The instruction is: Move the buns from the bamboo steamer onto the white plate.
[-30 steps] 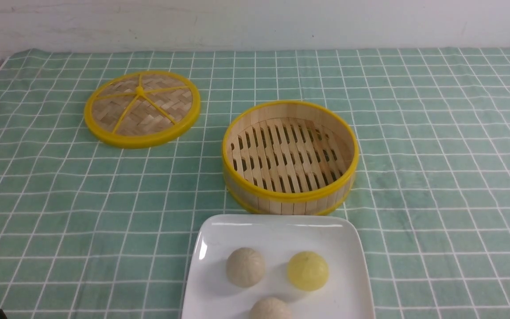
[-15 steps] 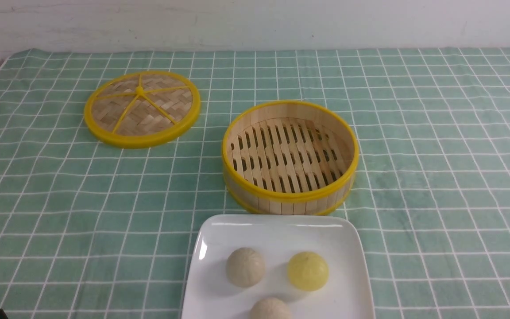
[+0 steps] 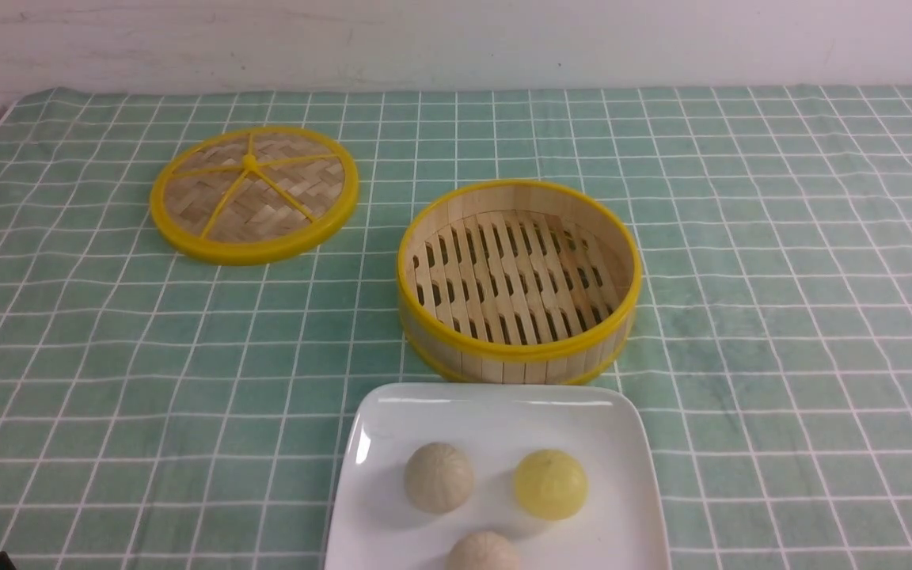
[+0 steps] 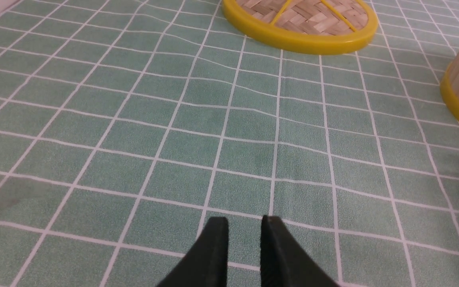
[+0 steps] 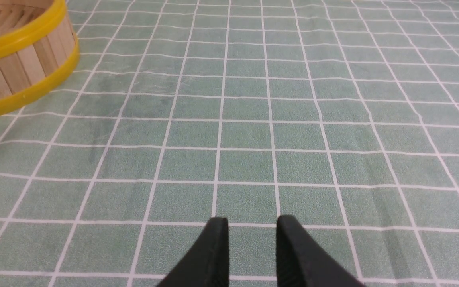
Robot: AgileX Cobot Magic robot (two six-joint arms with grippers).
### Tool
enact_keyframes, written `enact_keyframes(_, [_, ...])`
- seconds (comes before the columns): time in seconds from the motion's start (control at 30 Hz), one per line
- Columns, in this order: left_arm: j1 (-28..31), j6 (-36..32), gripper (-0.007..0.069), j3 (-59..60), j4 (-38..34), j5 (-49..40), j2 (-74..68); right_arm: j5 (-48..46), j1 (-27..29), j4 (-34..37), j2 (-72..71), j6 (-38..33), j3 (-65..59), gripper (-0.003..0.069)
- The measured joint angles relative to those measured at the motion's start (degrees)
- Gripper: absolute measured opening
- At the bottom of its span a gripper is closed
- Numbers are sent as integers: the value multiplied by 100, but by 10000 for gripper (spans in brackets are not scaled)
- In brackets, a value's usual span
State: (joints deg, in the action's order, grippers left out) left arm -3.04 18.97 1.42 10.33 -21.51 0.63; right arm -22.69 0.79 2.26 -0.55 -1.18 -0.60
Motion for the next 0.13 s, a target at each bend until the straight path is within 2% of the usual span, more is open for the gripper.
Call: enact_keyframes(0.13, [0,0,160,0,0,0,0,0,0,0,0,0,0,205])
